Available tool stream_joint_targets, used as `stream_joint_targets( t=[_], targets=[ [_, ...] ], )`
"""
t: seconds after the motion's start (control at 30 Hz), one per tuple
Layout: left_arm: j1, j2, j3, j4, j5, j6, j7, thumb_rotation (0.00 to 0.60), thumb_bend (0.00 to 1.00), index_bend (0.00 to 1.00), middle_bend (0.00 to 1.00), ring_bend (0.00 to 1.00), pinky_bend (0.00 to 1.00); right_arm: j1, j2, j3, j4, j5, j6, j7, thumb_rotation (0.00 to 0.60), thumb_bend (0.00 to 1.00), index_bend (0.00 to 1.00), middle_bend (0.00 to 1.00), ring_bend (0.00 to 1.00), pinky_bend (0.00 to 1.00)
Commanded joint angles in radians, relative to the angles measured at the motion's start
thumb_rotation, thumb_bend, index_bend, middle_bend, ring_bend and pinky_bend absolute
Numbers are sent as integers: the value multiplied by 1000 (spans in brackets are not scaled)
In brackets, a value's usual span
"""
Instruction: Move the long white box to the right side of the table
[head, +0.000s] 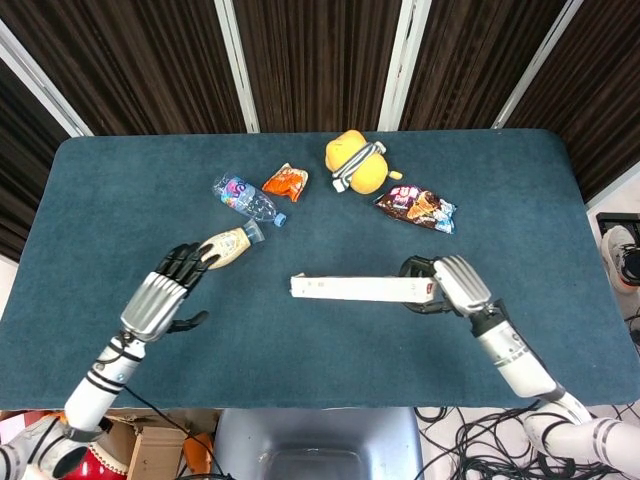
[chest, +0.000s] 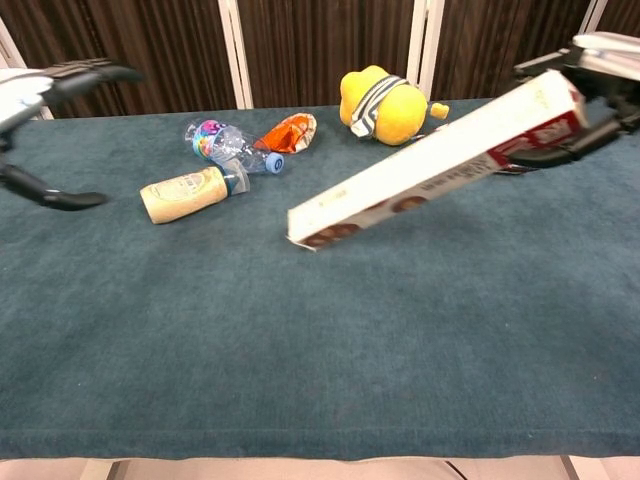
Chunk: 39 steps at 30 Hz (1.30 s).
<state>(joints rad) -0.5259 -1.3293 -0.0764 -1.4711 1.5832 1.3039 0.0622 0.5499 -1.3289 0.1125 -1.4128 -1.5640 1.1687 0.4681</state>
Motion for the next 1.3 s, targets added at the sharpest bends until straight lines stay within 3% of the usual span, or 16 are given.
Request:
stream_joint_targets(
  t=[0.03, 0.23, 0.33, 0.43, 0.47, 0.5, 0.57, 0.67, 0.83, 0.97, 1.07, 1.17, 1.3],
  targets=[
    [65, 58, 13, 8, -80, 15, -3, 587, 196, 94, 40, 22, 105, -97, -6, -82, 194, -34, 92, 171, 600, 243, 777, 646, 644, 645],
    [114, 72, 29, 58, -120, 11, -91, 591, 194, 93, 40, 22, 104, -165, -139, -122, 480, -17, 117, 355, 600, 244, 768, 646, 641, 645],
    [121, 68, 32, 78, -112, 13, -112, 596, 194, 92, 40, 22, 104, -180, -195, -132, 596, -10, 104, 399, 600, 244, 687, 637, 588, 639],
    [123, 64, 33, 91, -102, 13, -123, 599, 194, 92, 40, 22, 103, -175, -217, -155, 668, -9, 34, 438, 600, 244, 347, 463, 400, 532],
    [124, 61, 34, 95, -98, 14, -127, 599, 193, 92, 40, 22, 103, -169, -215, -165, 681, -11, 1, 452, 600, 244, 153, 328, 271, 443],
    [125, 60, 35, 98, -96, 13, -129, 599, 193, 92, 40, 22, 103, -165, -212, -172, 687, -12, -22, 455, 600, 244, 58, 228, 175, 372],
    [127, 57, 36, 104, -94, 11, -132, 600, 193, 92, 40, 22, 103, -159, -208, -176, 696, -7, -56, 442, 600, 239, 0, 56, 31, 219],
    [130, 54, 36, 109, -96, 5, -139, 599, 194, 86, 40, 20, 103, -158, -201, -172, 693, 6, -81, 394, 600, 185, 0, 0, 0, 95],
    [145, 66, 46, 100, -99, -1, -145, 600, 194, 76, 40, 14, 104, -162, -146, -167, 615, 7, -66, 333, 600, 154, 0, 0, 0, 67],
    [187, 118, 73, 26, -119, 3, -100, 600, 221, 56, 41, 9, 104, -204, -48, -158, 475, -2, 49, 184, 600, 154, 0, 0, 0, 25],
    [261, 169, 107, -79, -155, 51, -26, 600, 241, 40, 42, 3, 104, -312, 99, -163, 221, 23, 197, -137, 600, 154, 0, 0, 0, 1],
    [341, 159, 130, -109, -144, 155, 21, 600, 250, 25, 48, 1, 102, -440, 195, -166, -51, 100, 342, -466, 600, 154, 0, 0, 0, 0],
    [413, 99, 153, -37, -62, 283, 4, 600, 259, 25, 68, 13, 99, -546, 173, -175, -160, 123, 483, -669, 600, 154, 0, 0, 0, 0]
  ],
)
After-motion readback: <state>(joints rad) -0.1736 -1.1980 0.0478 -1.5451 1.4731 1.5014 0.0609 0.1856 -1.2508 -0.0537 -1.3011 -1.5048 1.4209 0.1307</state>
